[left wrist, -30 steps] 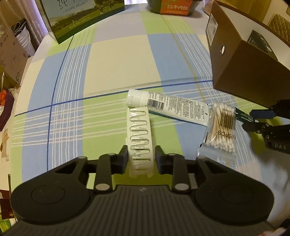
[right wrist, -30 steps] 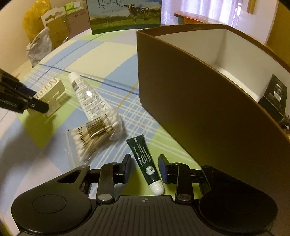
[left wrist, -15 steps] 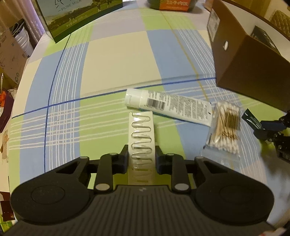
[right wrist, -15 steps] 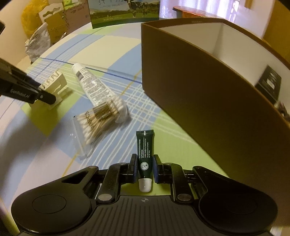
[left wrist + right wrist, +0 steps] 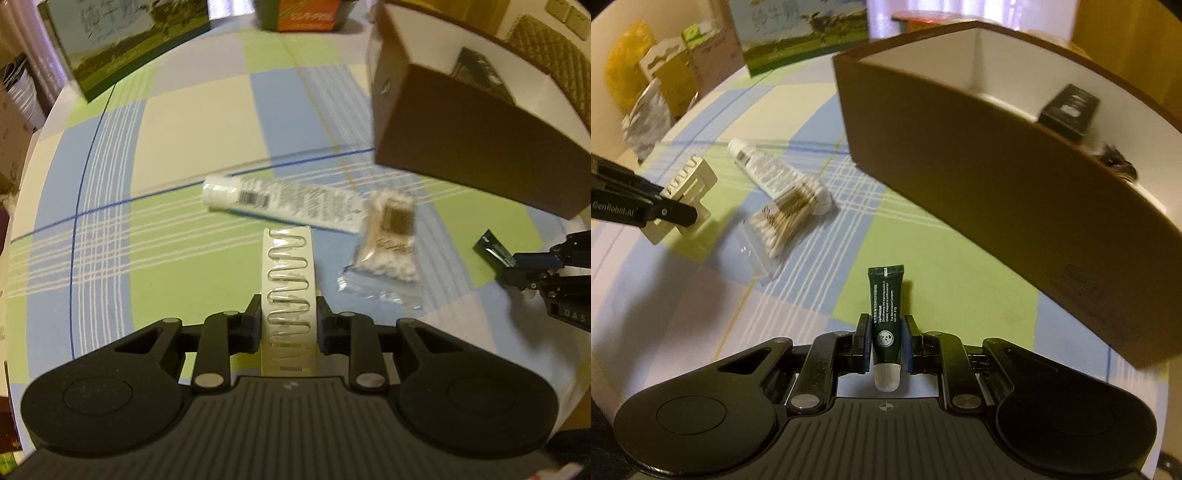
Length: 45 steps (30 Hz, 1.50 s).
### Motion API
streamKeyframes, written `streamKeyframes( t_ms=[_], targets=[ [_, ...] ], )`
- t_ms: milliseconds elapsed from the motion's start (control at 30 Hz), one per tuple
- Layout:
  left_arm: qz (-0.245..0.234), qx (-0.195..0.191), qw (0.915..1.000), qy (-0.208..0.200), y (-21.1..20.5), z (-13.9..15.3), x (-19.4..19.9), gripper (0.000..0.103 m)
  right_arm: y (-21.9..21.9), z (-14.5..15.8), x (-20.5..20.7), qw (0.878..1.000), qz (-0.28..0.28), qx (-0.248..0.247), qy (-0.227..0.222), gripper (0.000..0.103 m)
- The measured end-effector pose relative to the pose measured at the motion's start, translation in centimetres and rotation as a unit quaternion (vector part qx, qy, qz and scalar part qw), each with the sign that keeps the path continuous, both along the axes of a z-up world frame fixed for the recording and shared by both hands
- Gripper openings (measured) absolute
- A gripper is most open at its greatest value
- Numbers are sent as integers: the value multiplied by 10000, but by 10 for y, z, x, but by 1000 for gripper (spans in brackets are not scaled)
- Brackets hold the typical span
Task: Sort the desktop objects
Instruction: 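Carry the white holder and green tube with both tools toward the brown box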
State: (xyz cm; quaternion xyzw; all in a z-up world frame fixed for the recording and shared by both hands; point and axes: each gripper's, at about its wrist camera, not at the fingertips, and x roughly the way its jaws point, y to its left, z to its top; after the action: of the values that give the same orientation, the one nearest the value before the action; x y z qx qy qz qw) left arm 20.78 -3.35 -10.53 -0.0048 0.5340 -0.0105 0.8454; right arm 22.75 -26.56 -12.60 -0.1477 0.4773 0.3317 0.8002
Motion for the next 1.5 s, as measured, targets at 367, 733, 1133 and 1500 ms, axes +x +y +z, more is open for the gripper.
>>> streamKeyframes(
  t_ms=[367, 733, 1133, 1500],
  targets=[
    [-529, -196, 9973, -476, -38, 41, 3, 23, -34, 43, -8, 9975, -521, 452, -126, 13],
    [-965, -270, 9905, -941, -75, 72, 23, 23, -68, 95, -5, 9910, -861, 721, -728, 13],
    [-1276, -284, 9829, -1298, -113, 96, 60, 23, -96, 120, 31, 9831, -1335, 699, -1036, 13],
    [-1289, -261, 9819, -1365, -131, 103, 101, 23, -97, 119, 74, 9810, -1488, 624, -1079, 13]
  ],
)
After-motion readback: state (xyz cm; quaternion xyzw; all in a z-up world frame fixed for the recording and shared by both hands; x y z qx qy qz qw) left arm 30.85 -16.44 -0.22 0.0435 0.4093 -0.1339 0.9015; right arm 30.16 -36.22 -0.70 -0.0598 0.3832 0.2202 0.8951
